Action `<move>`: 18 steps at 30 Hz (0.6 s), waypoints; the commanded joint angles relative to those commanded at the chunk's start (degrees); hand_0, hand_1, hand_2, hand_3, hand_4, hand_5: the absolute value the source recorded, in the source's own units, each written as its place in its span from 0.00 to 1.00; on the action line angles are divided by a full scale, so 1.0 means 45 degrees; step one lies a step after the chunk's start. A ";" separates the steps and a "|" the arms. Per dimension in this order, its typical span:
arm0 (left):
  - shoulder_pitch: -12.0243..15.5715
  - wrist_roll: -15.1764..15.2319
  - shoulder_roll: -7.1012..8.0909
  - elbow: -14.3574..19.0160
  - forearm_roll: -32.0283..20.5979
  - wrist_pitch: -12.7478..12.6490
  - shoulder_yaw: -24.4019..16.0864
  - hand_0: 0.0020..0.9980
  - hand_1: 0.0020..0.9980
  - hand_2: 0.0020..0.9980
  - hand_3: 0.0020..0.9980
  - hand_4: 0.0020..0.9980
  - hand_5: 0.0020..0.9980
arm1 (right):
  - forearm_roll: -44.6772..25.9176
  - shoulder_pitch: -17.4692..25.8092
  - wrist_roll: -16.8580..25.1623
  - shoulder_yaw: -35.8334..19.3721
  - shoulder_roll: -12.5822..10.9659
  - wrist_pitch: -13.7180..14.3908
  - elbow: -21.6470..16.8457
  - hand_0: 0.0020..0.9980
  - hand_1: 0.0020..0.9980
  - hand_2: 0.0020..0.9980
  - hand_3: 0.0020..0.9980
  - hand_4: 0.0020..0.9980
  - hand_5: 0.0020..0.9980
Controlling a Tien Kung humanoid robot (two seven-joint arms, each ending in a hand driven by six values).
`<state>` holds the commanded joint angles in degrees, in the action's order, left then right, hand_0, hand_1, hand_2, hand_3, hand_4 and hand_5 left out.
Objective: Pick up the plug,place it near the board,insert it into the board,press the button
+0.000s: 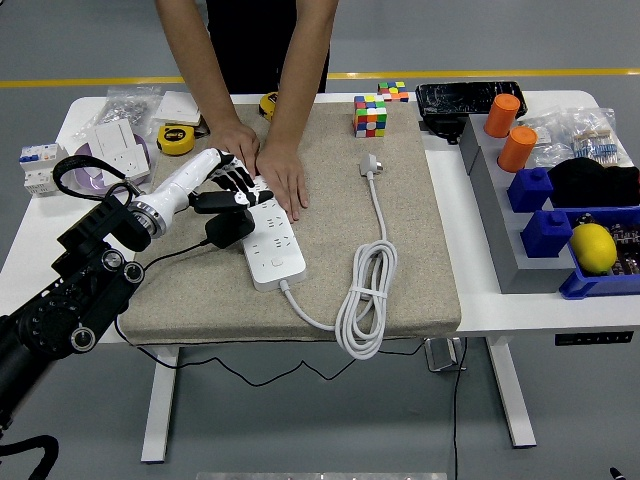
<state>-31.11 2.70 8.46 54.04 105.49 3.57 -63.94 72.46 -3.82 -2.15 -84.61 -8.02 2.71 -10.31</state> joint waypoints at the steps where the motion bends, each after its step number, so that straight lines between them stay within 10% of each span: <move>1: -0.0034 -0.0015 -0.0003 -0.0165 0.0055 0.0040 0.0089 0.88 0.96 0.94 0.95 1.00 0.65 | 0.0024 0.0006 -0.0018 -0.0016 -0.0005 0.0008 0.0000 0.88 0.78 0.76 0.79 1.00 0.92; 11: -0.0130 -0.0020 0.0000 -0.0908 0.1479 -0.0311 0.1087 0.84 0.90 0.85 0.86 1.00 0.48 | 0.0010 -0.0021 -0.0005 -0.0088 0.0004 0.0015 0.0000 0.88 0.78 0.76 0.79 1.00 0.92; 12: -0.0134 0.0000 -0.0007 -0.0944 0.1596 -0.0406 0.1151 0.69 0.72 0.70 0.74 1.00 0.27 | 0.0007 -0.0036 0.0005 -0.0089 0.0003 0.0012 0.0000 0.88 0.78 0.76 0.79 1.00 0.92; 17: -0.0145 0.0060 -0.0031 -0.1014 0.2326 -0.1097 0.1350 0.69 0.72 0.70 0.74 1.00 0.27 | 0.0007 -0.0057 0.0034 -0.0116 -0.0005 0.0002 0.0000 0.88 0.78 0.76 0.79 1.00 0.92; 18: -0.0153 0.0079 -0.0034 -0.1027 0.2554 -0.1372 0.1366 0.39 0.54 0.58 0.59 0.99 0.06 | 0.0017 -0.0052 0.0033 -0.0132 -0.0008 0.0000 0.0000 0.87 0.78 0.76 0.79 1.00 0.92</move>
<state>-31.80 3.06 8.31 49.42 116.98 -2.60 -57.80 72.54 -4.05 -2.01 -85.20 -8.06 2.71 -10.31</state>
